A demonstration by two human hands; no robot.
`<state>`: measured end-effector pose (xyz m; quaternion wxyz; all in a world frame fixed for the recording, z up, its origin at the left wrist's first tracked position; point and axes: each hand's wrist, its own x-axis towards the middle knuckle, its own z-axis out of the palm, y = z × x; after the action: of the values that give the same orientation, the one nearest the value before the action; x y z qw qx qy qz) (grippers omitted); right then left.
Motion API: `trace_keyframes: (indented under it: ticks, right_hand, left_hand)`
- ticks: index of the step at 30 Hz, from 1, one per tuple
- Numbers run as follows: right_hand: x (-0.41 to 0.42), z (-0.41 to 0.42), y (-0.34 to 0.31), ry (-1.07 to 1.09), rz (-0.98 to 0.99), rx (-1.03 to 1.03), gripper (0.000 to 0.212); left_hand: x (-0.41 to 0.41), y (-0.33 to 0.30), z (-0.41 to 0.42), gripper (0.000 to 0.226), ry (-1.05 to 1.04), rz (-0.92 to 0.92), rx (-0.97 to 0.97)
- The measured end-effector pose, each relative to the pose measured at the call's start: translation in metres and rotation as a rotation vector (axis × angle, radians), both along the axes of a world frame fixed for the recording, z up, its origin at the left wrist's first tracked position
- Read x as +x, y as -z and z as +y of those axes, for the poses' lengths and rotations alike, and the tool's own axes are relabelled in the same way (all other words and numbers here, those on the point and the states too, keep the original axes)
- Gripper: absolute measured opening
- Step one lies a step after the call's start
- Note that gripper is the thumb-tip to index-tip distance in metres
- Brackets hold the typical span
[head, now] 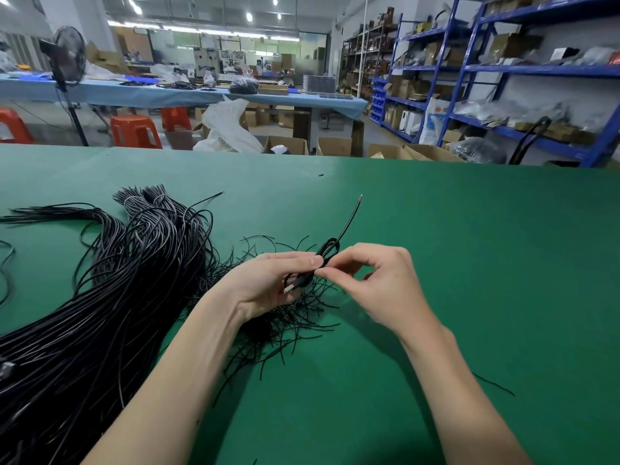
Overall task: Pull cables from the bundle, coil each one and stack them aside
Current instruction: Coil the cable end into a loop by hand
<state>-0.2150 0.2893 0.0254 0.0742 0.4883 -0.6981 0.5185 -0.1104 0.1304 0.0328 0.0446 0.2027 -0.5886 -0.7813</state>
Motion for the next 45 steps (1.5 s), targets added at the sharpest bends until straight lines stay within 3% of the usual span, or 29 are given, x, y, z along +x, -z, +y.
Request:
trace_keyframes:
  ticks: [3,9,15,18,20,22,25,27,31,35,37,40,42,45]
  right_hand:
    - [0.007,-0.003,0.001,-0.022,-0.188,-0.035,0.012]
    - [0.022,-0.016,0.005,-0.23,-0.981,-0.15,0.023]
    - [0.025,-0.023,0.001,-0.397,-1.755,-0.322,0.007]
    - [0.023,-0.021,0.001,-0.459,-1.971,-0.322,0.005]
    - [0.021,-0.019,0.002,-0.467,-1.959,-0.26,0.01]
    - [0.017,-0.015,0.003,-0.427,-1.79,-0.147,0.018]
    - [0.009,-0.01,0.005,-0.171,-1.358,0.024,0.034]
    - [0.005,-0.008,0.009,0.019,-0.993,0.035,0.024]
    - [0.007,-0.009,0.019,0.147,-0.334,-0.028,0.006]
    - [0.008,-0.01,0.02,0.205,-0.045,-0.071,0.007]
    - [0.007,-0.011,0.022,0.188,-0.04,-0.099,0.006]
    - [0.008,-0.015,0.024,0.147,-0.296,-0.088,0.01]
    - [0.01,-0.016,0.022,0.062,-0.584,-0.094,0.011]
    - [0.014,-0.018,0.019,-0.192,-1.182,-0.188,0.011]
  left_hand:
    - [0.002,-0.002,-0.002,0.01,-0.003,0.062,0.016]
    - [0.002,0.0,-0.002,0.026,0.0,0.185,0.027]
    - [0.001,0.006,0.002,0.033,-0.073,0.324,-0.144]
    - [0.002,0.006,0.001,0.026,-0.076,0.372,-0.233]
    - [0.003,0.005,0.001,0.026,-0.052,0.353,-0.209]
    - [0.002,0.005,0.002,0.026,-0.04,0.29,-0.118]
    - [-0.001,0.005,0.004,0.023,-0.095,0.211,-0.021]
    - [-0.003,0.006,0.004,0.027,-0.111,0.186,-0.011]
    - [-0.004,0.009,0.005,0.024,-0.103,0.186,-0.012]
    - [-0.007,0.012,0.004,0.026,-0.107,0.172,-0.017]
    - [-0.008,0.012,0.003,0.03,-0.107,0.175,-0.032]
    - [-0.007,0.013,0.002,0.026,-0.1,0.207,-0.093]
    - [-0.006,0.013,0.001,0.021,-0.101,0.219,-0.178]
    - [-0.005,0.013,0.0,0.023,-0.105,0.237,-0.239]
